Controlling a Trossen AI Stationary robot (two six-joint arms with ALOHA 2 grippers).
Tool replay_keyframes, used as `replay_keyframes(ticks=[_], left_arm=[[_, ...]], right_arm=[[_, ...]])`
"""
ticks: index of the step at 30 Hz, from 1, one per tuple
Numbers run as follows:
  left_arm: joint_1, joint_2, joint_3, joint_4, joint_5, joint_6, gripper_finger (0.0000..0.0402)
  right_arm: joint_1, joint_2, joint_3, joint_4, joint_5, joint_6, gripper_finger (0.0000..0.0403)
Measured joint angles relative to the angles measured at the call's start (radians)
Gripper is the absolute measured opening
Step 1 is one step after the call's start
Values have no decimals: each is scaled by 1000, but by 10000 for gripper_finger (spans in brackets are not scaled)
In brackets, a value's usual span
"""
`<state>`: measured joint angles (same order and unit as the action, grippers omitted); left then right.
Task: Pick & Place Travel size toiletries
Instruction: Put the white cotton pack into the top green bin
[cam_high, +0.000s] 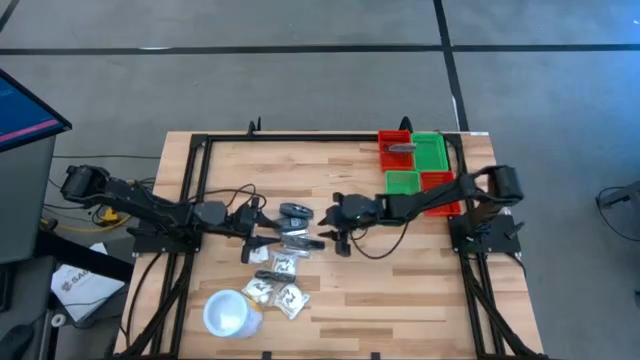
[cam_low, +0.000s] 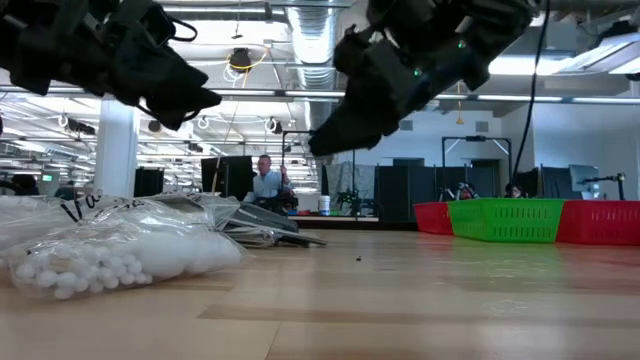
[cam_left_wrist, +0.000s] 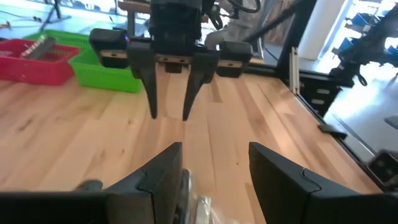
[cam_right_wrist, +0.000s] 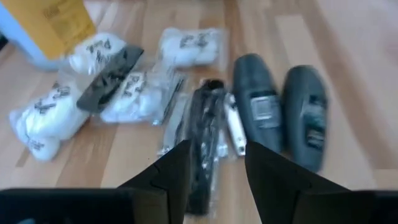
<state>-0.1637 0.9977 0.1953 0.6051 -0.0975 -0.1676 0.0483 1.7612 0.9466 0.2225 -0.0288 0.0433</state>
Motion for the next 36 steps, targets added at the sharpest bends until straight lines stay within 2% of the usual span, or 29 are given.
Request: replay_keyframes(ticks=[9, 18, 36], left_arm=[[0, 0, -28, 3, -7, -25, 177], [1, 0, -28, 4, -6, -25, 177], [0, 0, -28, 2, -6, -25, 177]], right_arm=[[64, 167, 138, 8, -1, -24, 140], [87, 267, 224, -3, -4, -27, 141], [102, 275, 231, 20, -8, -43, 134]])
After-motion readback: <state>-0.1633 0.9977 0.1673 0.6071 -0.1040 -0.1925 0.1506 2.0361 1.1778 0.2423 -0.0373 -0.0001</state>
